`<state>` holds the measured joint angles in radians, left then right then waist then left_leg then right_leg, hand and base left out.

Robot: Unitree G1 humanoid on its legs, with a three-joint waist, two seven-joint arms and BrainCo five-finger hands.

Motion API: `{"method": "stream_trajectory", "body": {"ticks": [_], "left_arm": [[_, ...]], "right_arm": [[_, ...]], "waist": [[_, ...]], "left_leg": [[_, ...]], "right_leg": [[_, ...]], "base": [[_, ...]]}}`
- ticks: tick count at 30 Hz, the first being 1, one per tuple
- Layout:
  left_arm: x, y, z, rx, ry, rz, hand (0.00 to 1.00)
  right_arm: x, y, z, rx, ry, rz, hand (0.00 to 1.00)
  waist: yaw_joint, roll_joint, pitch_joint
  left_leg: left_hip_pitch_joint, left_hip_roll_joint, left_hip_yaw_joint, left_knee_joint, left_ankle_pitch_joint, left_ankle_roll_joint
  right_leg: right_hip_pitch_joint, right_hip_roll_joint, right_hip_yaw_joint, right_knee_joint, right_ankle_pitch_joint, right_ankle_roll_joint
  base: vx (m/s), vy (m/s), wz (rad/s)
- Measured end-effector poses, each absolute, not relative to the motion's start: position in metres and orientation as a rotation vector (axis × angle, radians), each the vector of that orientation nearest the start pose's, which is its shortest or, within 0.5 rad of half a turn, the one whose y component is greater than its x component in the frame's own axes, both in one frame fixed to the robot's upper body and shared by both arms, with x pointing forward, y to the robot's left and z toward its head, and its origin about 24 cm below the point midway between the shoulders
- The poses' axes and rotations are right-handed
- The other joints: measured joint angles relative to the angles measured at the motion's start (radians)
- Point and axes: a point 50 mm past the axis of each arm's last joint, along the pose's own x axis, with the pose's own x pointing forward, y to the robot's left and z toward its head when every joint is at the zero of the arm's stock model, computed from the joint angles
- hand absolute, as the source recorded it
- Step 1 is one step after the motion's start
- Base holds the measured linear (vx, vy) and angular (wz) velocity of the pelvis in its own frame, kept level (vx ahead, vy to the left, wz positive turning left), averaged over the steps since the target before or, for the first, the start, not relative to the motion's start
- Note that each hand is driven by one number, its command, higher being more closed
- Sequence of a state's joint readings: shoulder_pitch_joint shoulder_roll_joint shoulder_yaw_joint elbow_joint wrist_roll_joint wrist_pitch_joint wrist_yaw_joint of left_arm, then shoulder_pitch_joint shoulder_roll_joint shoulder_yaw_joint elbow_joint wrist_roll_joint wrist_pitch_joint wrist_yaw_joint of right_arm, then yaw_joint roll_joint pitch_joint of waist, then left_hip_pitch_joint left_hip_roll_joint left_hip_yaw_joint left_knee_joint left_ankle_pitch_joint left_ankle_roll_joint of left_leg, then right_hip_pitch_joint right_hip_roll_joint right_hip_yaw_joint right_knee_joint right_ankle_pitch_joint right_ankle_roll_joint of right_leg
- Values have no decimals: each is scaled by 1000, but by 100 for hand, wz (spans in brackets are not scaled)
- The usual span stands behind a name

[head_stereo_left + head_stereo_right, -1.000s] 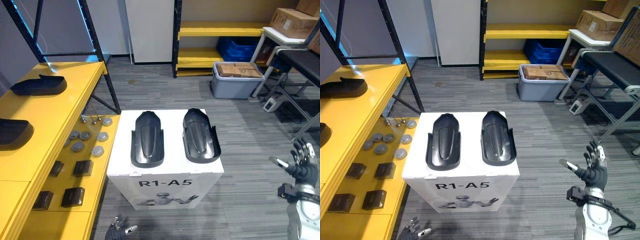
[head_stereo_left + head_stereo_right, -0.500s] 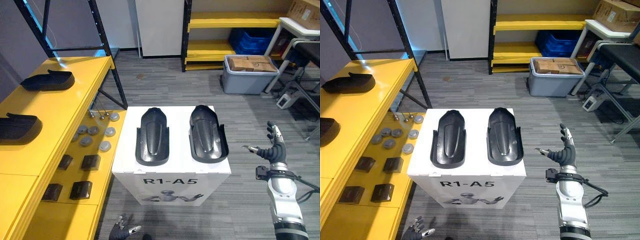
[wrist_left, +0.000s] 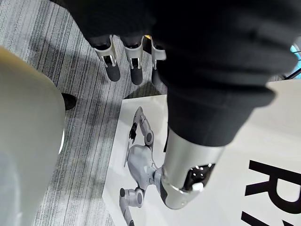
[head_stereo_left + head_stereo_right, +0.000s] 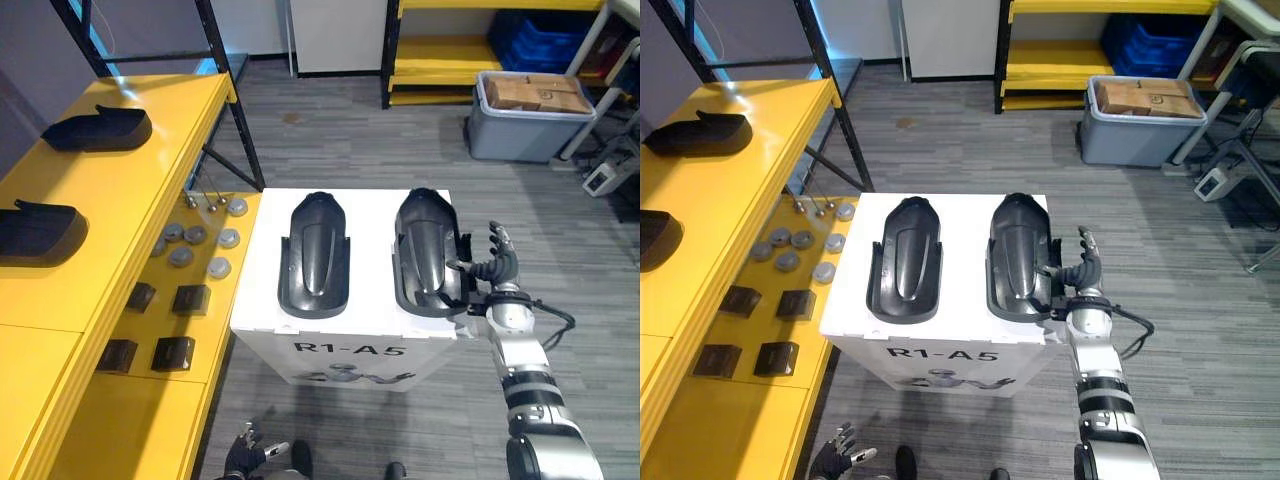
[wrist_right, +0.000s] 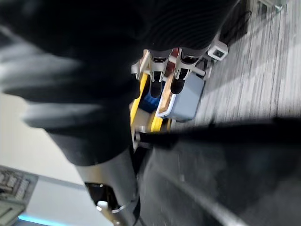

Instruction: Walk over and take plastic housings, then place them on the shelf

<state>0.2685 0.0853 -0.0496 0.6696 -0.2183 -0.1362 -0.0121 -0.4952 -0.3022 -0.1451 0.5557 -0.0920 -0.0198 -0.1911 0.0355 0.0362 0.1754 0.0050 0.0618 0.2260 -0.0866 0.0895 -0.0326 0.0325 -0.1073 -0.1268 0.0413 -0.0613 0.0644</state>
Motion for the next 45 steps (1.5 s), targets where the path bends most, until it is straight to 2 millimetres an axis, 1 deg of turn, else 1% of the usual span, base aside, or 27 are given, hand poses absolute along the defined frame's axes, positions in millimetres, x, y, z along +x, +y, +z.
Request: {"method": "stream_trajectory", "body": {"ticks": [2,3,7,8,10,15,17,20,26,31,34,37,45], "left_arm": [[110,179,-129,-131,780,142,0],[114,179,-128,-133,771,143,0],[118,177,-127,-146,763,154,0],[119,177,-127,-145,761,157,0],[120,177,-127,-144,761,158,0],[123,178,-126,-139,755,167,0],[122,178,-126,-136,757,174,0],[122,178,-126,-136,757,174,0],[122,178,-126,-136,760,173,0],[121,178,-127,-136,766,173,0],[120,179,-127,-138,770,173,0],[120,180,-127,-144,770,174,0],[119,182,-127,-161,768,173,0]], "right_arm": [[347,-237,81,-334,19,-317,0],[354,-235,83,-329,41,-323,0],[363,-227,87,-345,61,-330,0],[365,-225,88,-349,64,-339,100],[368,-225,91,-355,69,-351,100],[373,-237,103,-381,72,-409,100],[375,-238,104,-388,76,-413,100],[374,-245,106,-389,82,-432,100],[372,-245,102,-392,95,-419,100],[356,-251,91,-411,89,-411,100],[343,-254,89,-425,59,-412,100],[329,-257,90,-436,19,-435,100],[307,-256,104,-451,-121,-465,100]], "waist": [[4,0,2],[7,-1,19],[6,-1,41],[6,-2,46],[6,-1,51],[4,-2,74],[1,-2,74],[2,-3,74],[-5,-4,74],[-16,-4,74],[-20,-5,72],[-23,-7,69],[-21,-17,49]], "left_leg": [[-10,-1,0,0,1,2],[-12,-1,0,0,3,3],[-19,-2,0,0,7,6],[-21,-2,0,0,8,6],[-22,-3,3,0,8,6],[-23,-2,11,-1,10,6],[-23,-2,13,-1,10,6],[-22,-1,14,-1,10,6],[-10,4,16,-1,11,4],[-4,4,13,-1,11,3],[0,2,10,-1,13,2],[8,-1,-3,-1,16,4],[5,-11,-37,-1,24,7]], "right_leg": [[-9,0,0,-2,4,0],[-11,-1,0,-2,8,-2],[-15,-1,0,-8,15,-1],[-15,-1,0,-15,19,0],[-16,-1,3,-18,23,1],[-20,-1,9,-18,25,1],[-21,-1,10,-18,25,1],[-14,-1,9,-18,25,1],[-4,2,9,-18,26,0],[2,1,8,-17,28,2],[4,0,7,-16,29,3],[13,-2,-1,-16,28,4],[28,-9,-26,-21,27,7]], "base": [[-36,21,0],[0,0,0],[-39,21,0],[0,0,0],[-34,18,-3],[-37,14,-4],[-9,3,-2],[0,0,0],[-12,1,0],[-39,10,1],[-47,16,2],[-54,11,9],[-37,6,11]]}}
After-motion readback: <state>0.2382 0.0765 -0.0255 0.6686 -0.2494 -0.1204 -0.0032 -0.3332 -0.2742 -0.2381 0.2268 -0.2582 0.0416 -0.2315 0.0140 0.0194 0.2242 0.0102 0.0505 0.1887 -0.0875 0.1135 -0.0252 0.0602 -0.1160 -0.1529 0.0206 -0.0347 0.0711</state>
